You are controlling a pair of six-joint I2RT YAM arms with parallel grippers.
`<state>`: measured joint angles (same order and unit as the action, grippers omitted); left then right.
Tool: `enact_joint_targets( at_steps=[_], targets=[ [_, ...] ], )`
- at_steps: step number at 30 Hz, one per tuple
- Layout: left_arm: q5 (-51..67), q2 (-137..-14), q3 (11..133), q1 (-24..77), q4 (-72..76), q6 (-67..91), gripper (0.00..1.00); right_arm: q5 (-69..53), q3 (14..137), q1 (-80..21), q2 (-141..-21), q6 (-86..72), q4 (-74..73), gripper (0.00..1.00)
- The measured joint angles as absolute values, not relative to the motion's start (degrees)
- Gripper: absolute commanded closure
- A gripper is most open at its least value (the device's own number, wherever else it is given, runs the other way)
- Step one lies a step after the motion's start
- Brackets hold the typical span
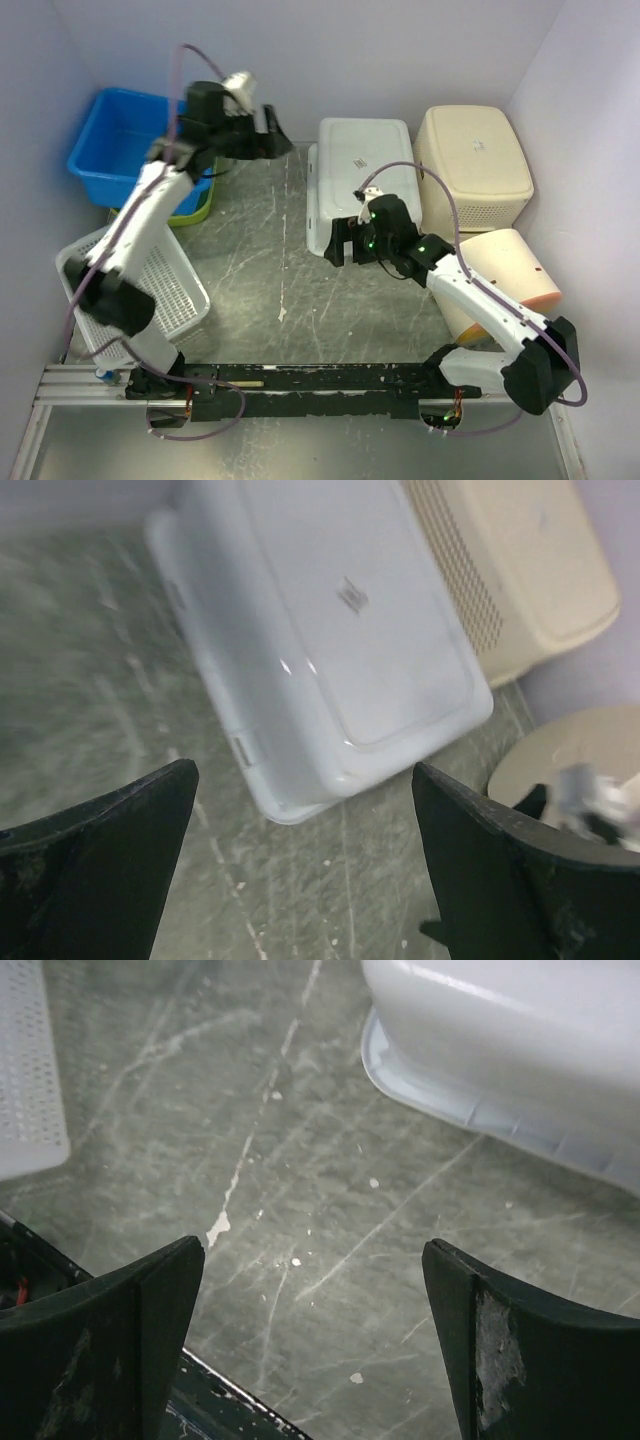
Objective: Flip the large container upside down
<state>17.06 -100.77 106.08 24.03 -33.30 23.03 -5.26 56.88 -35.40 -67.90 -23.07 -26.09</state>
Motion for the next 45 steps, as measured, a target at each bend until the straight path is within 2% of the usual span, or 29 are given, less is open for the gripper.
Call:
enact_joint_targets(
  at_steps=[4,8,17,22,29,34,42,45],
  targets=[
    [12.4,-87.0,103.0,17.2,-35.0,22.0,0.00,-3.7,52.8,-35.7,-71.7,-27.0,-23.0,0.08],
    [6.9,-80.5,99.3,12.7,-36.8,21.8,0.00,0.4,52.7,-35.6,-77.9,-29.8,-18.6,0.06],
    [3.5,-82.1,90.1,12.8,-43.2,21.6,0.00,6.7,54.2,-29.8,-83.7,-32.4,-8.9,0.06],
    [2.2,-81.8,89.9,12.8,-43.5,19.8,0.00,7.0,54.5,-25.3,-84.5,-32.5,-6.7,0.06],
    [-2.5,-82.0,90.2,12.8,-43.3,15.9,0.01,5.3,53.9,-25.0,-80.9,-32.2,-8.0,0.06],
    [-7.2,-88.3,98.7,12.9,-44.4,14.9,0.08,4.4,51.9,-25.1,-71.3,-32.3,-9.9,0.06],
    [-21.9,-110.8,118.8,14.4,-46.7,12.0,0.03,4.8,52.0,-25.1,-68.1,-31.6,-12.3,0.06],
    [-25.6,-118.5,122.0,14.9,-47.1,10.9,0.05,4.7,52.1,-25.1,-68.1,-31.4,-13.0,0.06]
  ],
)
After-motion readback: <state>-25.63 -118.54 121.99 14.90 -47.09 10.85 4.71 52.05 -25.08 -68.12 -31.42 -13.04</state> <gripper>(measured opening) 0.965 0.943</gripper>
